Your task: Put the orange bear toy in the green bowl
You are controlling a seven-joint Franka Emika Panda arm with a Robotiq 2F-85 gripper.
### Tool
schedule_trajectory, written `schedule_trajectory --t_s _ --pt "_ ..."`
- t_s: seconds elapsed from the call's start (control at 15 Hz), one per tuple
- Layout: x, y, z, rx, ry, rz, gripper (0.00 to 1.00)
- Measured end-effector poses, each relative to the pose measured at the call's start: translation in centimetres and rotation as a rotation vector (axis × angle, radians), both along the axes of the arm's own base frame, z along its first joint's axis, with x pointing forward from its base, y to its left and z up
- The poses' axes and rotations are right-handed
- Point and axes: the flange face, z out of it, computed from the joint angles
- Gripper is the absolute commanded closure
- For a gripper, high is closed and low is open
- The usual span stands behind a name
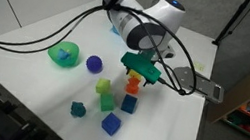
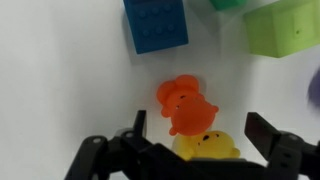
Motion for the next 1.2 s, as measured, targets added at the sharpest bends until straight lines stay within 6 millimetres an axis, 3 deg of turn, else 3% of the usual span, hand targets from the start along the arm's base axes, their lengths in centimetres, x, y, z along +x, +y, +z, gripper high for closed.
schedule_trajectory --t_s 0.27,0.33,0.4,0.53,0.8,1.0,1.2 --pt "0.6 -0.3 -2.5 -0.017 0.016 0.025 0.00" --pt "0.7 -0.3 -3.0 -0.020 0.019 0.031 0.09" --pt "0.9 -0.4 -3.3 -0.024 0.020 0.037 0.25" --pt "1.1 -0.4 -3.8 -0.029 0.024 0.047 0.44" --pt "1.8 0.6 -3.7 -0.022 0.015 0.067 0.73" --pt "2.4 1.0 -2.9 -0.022 0.001 0.073 0.79" --pt "3.1 1.1 -0.8 -0.029 -0.027 0.076 0.81"
